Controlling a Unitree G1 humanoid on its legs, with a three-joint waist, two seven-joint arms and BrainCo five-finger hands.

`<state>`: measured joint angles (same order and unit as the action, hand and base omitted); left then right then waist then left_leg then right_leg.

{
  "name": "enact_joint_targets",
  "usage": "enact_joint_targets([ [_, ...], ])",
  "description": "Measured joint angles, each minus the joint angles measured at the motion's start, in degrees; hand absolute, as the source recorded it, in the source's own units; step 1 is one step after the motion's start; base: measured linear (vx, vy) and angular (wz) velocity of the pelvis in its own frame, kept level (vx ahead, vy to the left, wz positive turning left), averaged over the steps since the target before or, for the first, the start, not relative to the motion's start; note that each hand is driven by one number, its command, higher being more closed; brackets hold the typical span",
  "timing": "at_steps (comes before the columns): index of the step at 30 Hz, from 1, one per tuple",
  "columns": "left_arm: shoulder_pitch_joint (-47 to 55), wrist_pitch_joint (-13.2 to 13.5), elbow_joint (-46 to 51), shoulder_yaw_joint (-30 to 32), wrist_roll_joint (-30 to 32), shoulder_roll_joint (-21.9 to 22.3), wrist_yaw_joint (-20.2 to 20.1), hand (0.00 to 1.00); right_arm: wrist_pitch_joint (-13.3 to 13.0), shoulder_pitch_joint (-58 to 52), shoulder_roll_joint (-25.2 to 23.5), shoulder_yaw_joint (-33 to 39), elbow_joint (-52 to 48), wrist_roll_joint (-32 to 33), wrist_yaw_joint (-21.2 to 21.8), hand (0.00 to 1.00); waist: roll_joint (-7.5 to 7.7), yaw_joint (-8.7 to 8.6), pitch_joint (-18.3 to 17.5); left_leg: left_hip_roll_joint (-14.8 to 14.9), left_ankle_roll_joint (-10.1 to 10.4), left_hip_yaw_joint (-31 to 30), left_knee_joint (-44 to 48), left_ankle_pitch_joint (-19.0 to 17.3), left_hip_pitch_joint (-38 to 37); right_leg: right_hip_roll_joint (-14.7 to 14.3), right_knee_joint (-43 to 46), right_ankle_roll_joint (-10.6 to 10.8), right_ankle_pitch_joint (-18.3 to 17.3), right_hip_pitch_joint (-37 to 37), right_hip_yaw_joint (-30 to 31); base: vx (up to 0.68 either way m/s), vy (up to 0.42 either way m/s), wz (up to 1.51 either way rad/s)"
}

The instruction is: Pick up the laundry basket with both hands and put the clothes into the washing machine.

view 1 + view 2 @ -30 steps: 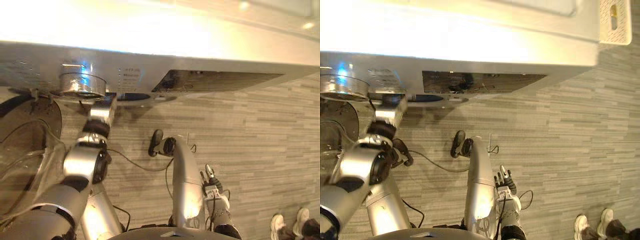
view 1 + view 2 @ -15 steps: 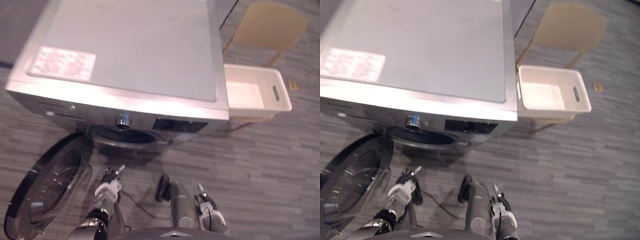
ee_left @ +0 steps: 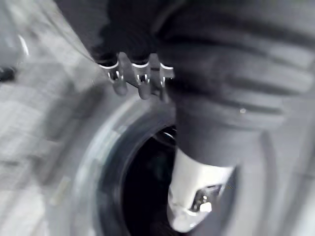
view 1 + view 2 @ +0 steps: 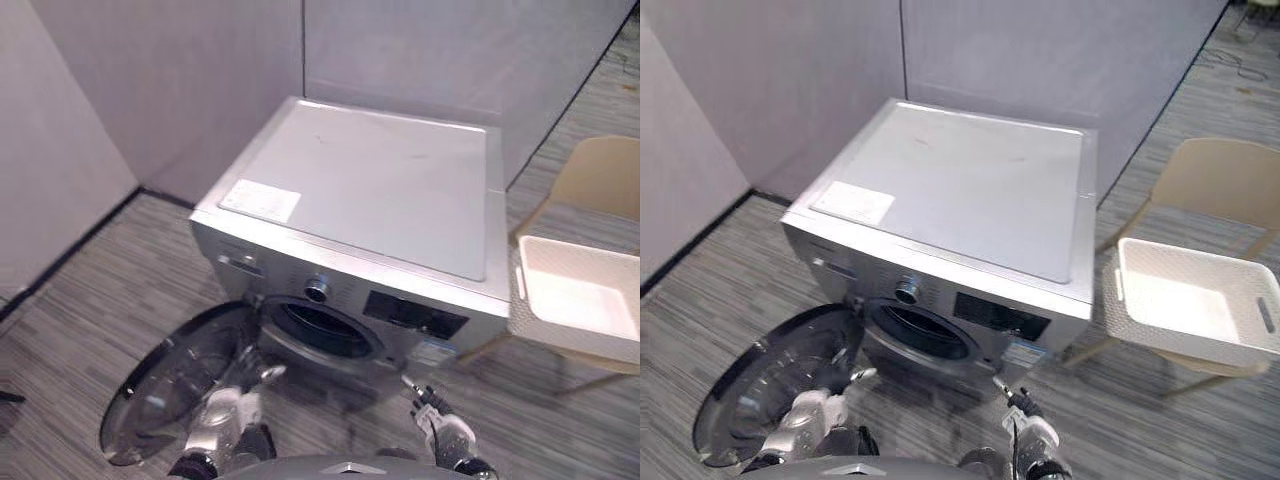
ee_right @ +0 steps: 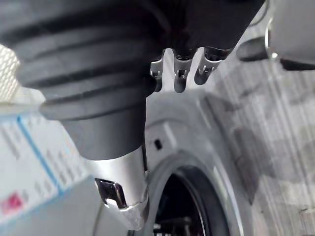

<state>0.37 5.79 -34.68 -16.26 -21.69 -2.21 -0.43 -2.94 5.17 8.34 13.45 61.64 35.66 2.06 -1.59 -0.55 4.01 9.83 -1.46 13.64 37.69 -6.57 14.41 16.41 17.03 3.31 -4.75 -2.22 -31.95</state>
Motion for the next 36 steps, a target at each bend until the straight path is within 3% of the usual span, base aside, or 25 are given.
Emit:
enact_joint_targets([
  [1,-1.13,0.54,2.83,-2.41,-0.01,0.81,-0.04,0.0,-0.52,0.5,0.25,0.1,-0.54,0.0,-0.06,0.0,-2.01,1.13,-0.1,3.94,1.53,-0.95,9.08,-4.6,-0.99,0.09,1.53,0.17,1.28,-0.8,-0.39,-0.23,0.112,0.0],
  [2,-1.49,0.62,3.91,-3.88,-0.04,1.01,-0.19,0.0,-0.77,0.59,0.43,0.03,-0.99,0.01,-0.13,0.0,-2.72,1.05,-0.21,4.66,3.82,-2.42,9.42,-5.36,-2.45,0.33,2.21,0.28,1.77,-1.16,0.36,-0.18,0.304,-0.17],
  [3,-3.1,0.55,6.56,-7.15,-0.27,1.83,-0.76,0.0,-0.93,0.16,0.97,-0.19,-1.33,0.01,-0.13,0.0,-3.87,-0.56,-0.83,4.36,9.98,-7.36,4.08,-7.04,-5.58,2.05,3.35,1.79,2.81,-3.1,0.65,-0.13,0.363,0.09],
  [4,-4.2,0.54,7.55,-8.28,-0.68,2.22,-0.93,0.0,-0.93,0.12,1.07,-0.01,-1.7,0.03,-0.16,0.0,-3.96,-0.81,-0.91,3.13,12.55,-8.79,1.28,-9.14,-6.04,3.11,3.97,2.35,3.45,-4.27,0.89,-0.18,0.493,0.39],
  [5,-6.33,0.35,10.11,-10.52,-3.43,2.33,-1.19,0.0,-0.67,-0.75,0.76,1.33,-1.35,0.08,-0.13,0.0,-3.7,-0.93,-0.74,0.85,10.18,-8.56,-3.43,-12.11,-6.45,4.28,3.2,2.63,5.73,-5.65,1.01,-0.17,0.356,0.49],
  [6,-7.14,0.26,12.13,-11.83,-5.77,1.76,-1.28,0.0,-0.67,-1.63,-0.11,2.3,-0.68,0.23,-0.16,0.0,-3.43,-1.29,-0.61,-0.31,9.59,-8.64,-5.48,-12.95,-6.67,4.8,1.79,2.48,6.86,-5.56,0.91,-0.29,0.502,0.78],
  [7,-8.28,0.23,17.59,-14.38,-11.74,-0.26,-2.19,0.0,-1.9,-4.5,-3.38,5.03,0.77,0.66,-0.23,0.0,-0.8,-1.15,0.73,-2.77,6.84,-8.98,-7.76,-13.45,-6.27,6.18,-2.0,2.56,10.77,-4.52,-0.39,-0.27,0.379,0.6],
  [9,-8.23,-0.12,24.08,-16.03,-17.68,-4.05,-4.35,0.0,-2.33,-6.56,-4.77,8.08,0.11,2.69,-0.13,0.0,1.23,-1.01,0.35,-5.42,5.56,-11.12,-6.83,-12.78,-3.26,7.11,-6.69,2.04,17.66,-3.34,-1.94,-0.33,0.333,0.6],
  [10,-8.25,-0.17,25.84,-16.18,-19.33,-4.59,-5.17,0.0,-2.58,-7.51,-4.92,8.41,0.07,3.24,-0.05,0.0,1.66,-1.28,-0.16,-6.25,4.62,-11.73,-6.94,-12.88,-2.3,7.54,-7.48,1.87,19.14,-3.32,-2.25,-0.33,0.281,0.81],
  [12,-8.38,-0.07,31.67,-15.56,-24.02,-5.36,-6.48,0.0,-2.83,-10.02,-4.96,9.64,0.17,4.69,0.05,0.0,3.04,-0.62,-0.93,-7.82,2.02,-12.39,-7.7,-12.09,-0.48,8.54,-9.35,-0.35,23.86,-3.59,-3.18,-0.18,0.161,0.48],
  [14,-7.9,1.16,37.8,-12.28,-25.52,-7.28,-8.05,0.0,-2.92,-11.58,-5.33,9.77,0.18,4.46,0.24,0.0,2.88,0.37,-0.92,-7.2,0.33,-10.36,-13.59,-8.69,-1.98,8.13,-8.4,-4.87,28.76,-5.96,-3.01,-0.07,0.058,-0.07],
  [16,-7.57,2.56,40.33,-8.9,-25.51,-7.48,-8.1,0.0,-2.81,-11.64,-5.27,8.54,0.16,4.38,0.36,0.0,2.49,-0.04,-0.75,-5.87,0.09,-8.91,-17.5,-5.9,-3.44,6.07,-5.19,-6.58,26.23,-7.1,-2.63,0.0,0.026,-0.2],
  [17,-7.59,3.81,41.89,-6.2,-25.51,-7.5,-7.72,0.0,-2.84,-11.9,-5.51,6.42,0.13,4.38,0.37,0.0,2.99,-0.65,-1.05,-5.43,-0.14,-8.23,-19.17,-4.07,-3.75,4.34,-3.39,-6.2,23.4,-7.25,-2.43,0.02,0.061,-0.2],
  [19,-7.35,4.97,44.03,-3.38,-25.48,-7.45,-6.9,0.0,-2.78,-11.78,-5.74,4.02,-0.15,4.31,0.5,0.0,3.59,-0.78,-1.43,-4.94,0.28,-6.85,-20.46,-2.66,-3.71,2.8,-6.3,-5.86,25.87,-7.58,-1.6,0.03,0.026,-0.28],
  [20,-7.16,5.37,45.24,-2.25,-25.29,-7.39,-5.87,0.0,-3.09,-11.45,-5.47,3.06,-0.76,4.03,0.49,0.0,3.13,-0.68,-0.96,-4.26,0.55,-6.11,-22.52,-1.29,-4.7,2.12,0.03,-5.04,20.27,-8.47,-0.91,0.03,-0.037,-0.24],
  [21,-6.64,5.88,45.31,-1.14,-25.21,-7.14,-4.94,0.0,-2.95,-12.19,-5.66,2.08,-2.38,3.67,0.99,0.0,3.12,-0.67,-0.92,-3.78,1.09,-6.07,-24.79,0.07,-6.5,0.65,11.38,-1.68,12.5,-9.75,1.71,0.02,-0.061,-0.14],
  [22,-6.1,6.19,45.48,-0.2,-24.7,-7.0,-4.64,0.0,-2.89,-12.75,-5.67,0.95,-2.36,3.29,1.45,0.0,2.92,-0.76,-0.86,-3.26,1.38,-6.11,-25.76,0.57,-7.07,-0.69,14.89,-1.11,10.08,-9.98,3.2,0.0,-0.119,0.02],
  [23,-4.97,6.91,45.99,2.17,-22.69,-6.48,-3.58,0.0,-2.49,-12.98,-6.18,-0.84,-2.18,2.75,2.47,0.0,4.05,-0.93,-1.49,-3.31,1.88,-6.53,-27.37,1.45,-7.65,-2.51,17.93,-1.06,6.41,-9.86,4.64,-0.01,-0.195,0.12],
  [25,-2.47,7.61,47.15,8.03,-20.32,-4.56,-1.95,0.0,-1.99,-13.45,-6.41,-1.34,-2.17,2.54,2.84,0.0,5.72,-0.78,-2.51,-3.66,2.96,-7.42,-29.58,2.9,-7.58,-3.28,15.59,-0.48,4.89,-9.37,4.18,-0.01,-0.155,0.14],
  [26,-1.49,7.93,47.53,10.47,-19.17,-3.66,-0.8,0.0,-1.96,-13.52,-6.33,-1.18,-2.17,2.43,2.83,0.0,5.45,-0.49,-2.46,-3.33,3.3,-7.48,-30.72,3.78,-7.65,-4.02,13.51,-0.61,4.57,-8.87,3.85,-0.02,-0.156,0.08],
  [28,0.72,8.27,47.71,19.65,-14.16,-1.99,2.7,0.0,-1.84,-14.09,-6.71,-0.99,-1.57,2.24,2.82,0.0,6.91,0.68,-3.17,-4.49,4.09,-7.28,-33.98,6.6,-8.26,-5.79,2.78,-1.02,-0.31,-4.5,3.05,0.0,-0.208,0.06],
  [29,1.4,8.3,47.61,24.62,-12.37,-1.0,4.3,0.0,-1.86,-13.77,-6.58,-0.73,-0.58,2.21,2.8,0.0,7.11,1.23,-3.31,-5.23,4.29,-7.0,-35.05,7.64,-8.13,-6.88,-4.77,-0.38,-0.89,-1.84,3.6,0.01,-0.206,-0.08],
  [30,1.94,8.32,47.45,28.34,-11.16,0.3,5.84,0.0,-1.77,-13.2,-6.12,-0.01,0.21,2.18,2.79,0.0,5.68,2.08,-2.8,-4.58,4.67,-6.74,-35.05,8.02,-8.05,-8.85,-10.06,-0.24,1.49,-0.04,3.86,-0.01,-0.178,-0.14],
  [33,4.35,8.65,47.84,35.52,-7.13,1.05,8.11,0.0,-1.75,-13.56,-5.36,1.3,0.16,2.14,2.8,0.0,4.0,3.29,-3.4,-3.68,5.08,-5.15,-37.12,8.76,-9.84,-11.09,-15.44,-0.86,3.94,2.15,5.0,-0.07,-0.084,-0.29],
  [36,4.79,8.68,47.63,44.07,-3.06,0.9,10.76,0.0,-1.78,-13.65,-4.52,1.96,0.01,2.11,2.89,0.0,3.78,3.14,-3.67,-3.15,5.54,-4.13,-39.1,9.5,-10.6,-12.41,-18.53,-0.99,5.38,2.55,6.04,-0.07,-0.044,-0.22],
])
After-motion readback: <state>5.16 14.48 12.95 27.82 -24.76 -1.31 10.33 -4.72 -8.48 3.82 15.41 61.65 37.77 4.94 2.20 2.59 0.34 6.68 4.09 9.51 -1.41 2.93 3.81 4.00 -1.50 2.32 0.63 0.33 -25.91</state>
